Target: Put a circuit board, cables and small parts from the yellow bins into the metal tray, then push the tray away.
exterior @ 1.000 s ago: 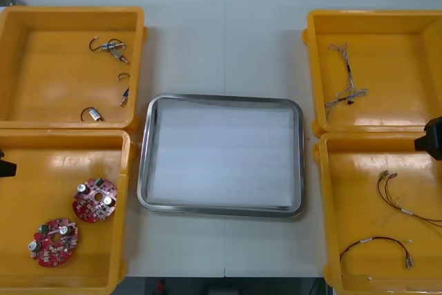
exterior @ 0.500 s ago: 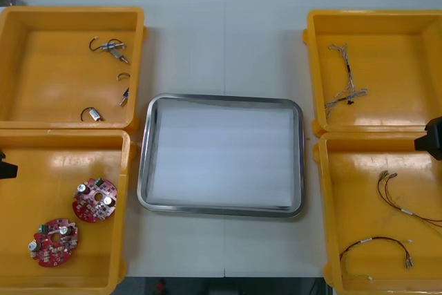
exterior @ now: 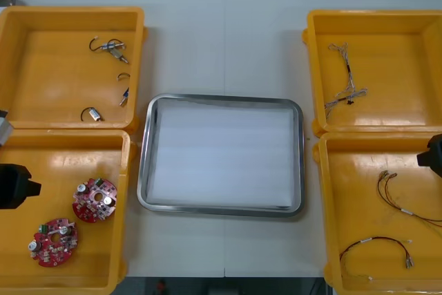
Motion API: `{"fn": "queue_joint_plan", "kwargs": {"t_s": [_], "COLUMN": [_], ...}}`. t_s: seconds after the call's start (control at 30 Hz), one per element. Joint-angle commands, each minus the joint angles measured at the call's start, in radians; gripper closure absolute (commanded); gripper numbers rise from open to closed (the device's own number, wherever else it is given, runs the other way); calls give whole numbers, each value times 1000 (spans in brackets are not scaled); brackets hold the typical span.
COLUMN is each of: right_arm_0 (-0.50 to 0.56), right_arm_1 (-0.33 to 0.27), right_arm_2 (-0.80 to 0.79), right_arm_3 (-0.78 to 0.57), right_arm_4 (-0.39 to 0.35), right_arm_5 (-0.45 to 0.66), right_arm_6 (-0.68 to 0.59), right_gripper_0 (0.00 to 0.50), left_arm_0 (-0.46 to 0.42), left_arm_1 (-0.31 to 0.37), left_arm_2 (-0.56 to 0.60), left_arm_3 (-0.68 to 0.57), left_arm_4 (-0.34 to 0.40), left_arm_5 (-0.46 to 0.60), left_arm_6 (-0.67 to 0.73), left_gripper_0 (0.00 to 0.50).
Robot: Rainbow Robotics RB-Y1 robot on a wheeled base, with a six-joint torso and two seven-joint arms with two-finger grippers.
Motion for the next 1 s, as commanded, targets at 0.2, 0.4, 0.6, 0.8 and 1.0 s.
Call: {"fn": "queue_joint_plan", "kwargs": {"t_s": [0.2,0.4,0.6,0.8,1.0], "right_arm_0": [180,262,332,368,369], "right_arm_1": [-97,-138,-176,-218,-229], "right_arm_2": [-8,28,73,110,127], "right_arm_3": [-44,-44,-35,36,113], "right_arm_4": [-23,-24,-15,-53,-103], "right_arm_5": [-176,-306,-420,-512,-544], "right_arm_6": [261,401,510,609,704], "right_gripper_0": [0,0,0,0,0], "left_arm_0": [122,140,140,144,148], "left_arm_1": [70,74,74,74,73], "left_arm_2": [-118,-164,-222,-267,-297], "left_arm_3": [-13,-2,39,102,117], "left_arm_4": [-56,-104,-159,-165,-174], "left_arm_5": [-135,-167,-223,-307,-325], "left_arm_6": [72,75,78,76,82], "left_gripper_0": [0,0,0,0,0]}}
